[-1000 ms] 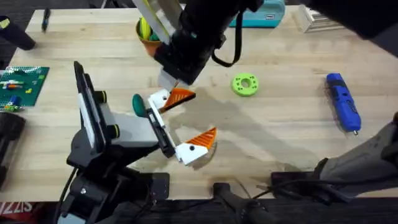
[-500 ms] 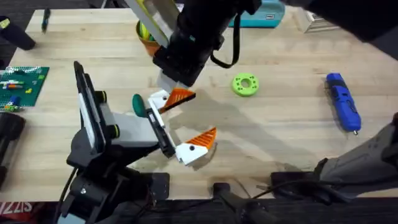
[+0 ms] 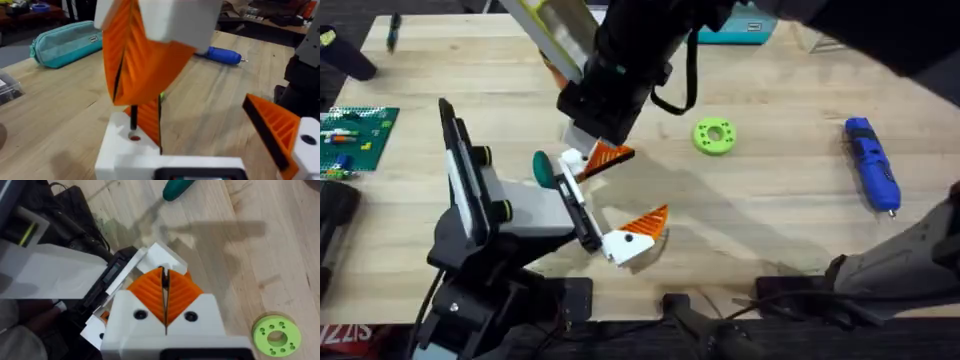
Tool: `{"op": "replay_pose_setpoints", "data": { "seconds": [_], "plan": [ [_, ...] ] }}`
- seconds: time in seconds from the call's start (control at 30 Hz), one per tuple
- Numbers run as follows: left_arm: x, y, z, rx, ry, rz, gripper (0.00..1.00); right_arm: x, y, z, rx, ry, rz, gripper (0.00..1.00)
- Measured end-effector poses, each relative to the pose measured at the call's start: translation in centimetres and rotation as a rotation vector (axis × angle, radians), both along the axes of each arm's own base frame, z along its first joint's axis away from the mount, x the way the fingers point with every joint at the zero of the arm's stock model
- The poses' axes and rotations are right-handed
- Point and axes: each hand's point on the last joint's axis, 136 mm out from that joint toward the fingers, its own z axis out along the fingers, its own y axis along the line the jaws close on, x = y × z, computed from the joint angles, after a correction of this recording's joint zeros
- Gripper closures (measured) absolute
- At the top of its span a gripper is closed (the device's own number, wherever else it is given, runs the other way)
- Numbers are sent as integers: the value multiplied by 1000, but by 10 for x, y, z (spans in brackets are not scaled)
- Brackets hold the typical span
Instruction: Pick up the gripper from the table and insert it into the empty holder that is missing its gripper. Then pick up a screw, insert it into the mounting hole, and use the screwdriver to tighten it. Finally, clean up the table by picking up the vegetable and placing it into the bucket.
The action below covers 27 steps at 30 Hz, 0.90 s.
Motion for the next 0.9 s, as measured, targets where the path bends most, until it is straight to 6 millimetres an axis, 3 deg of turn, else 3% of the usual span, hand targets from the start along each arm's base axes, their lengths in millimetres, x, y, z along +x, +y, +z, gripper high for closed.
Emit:
{"op": "replay_pose_setpoints", "data": {
  "seconds": [0.9],
  "plan": [
    [1,1,0,-11,21,8,11,-2,8,-22,-48,43,22,994]
  ]
}}
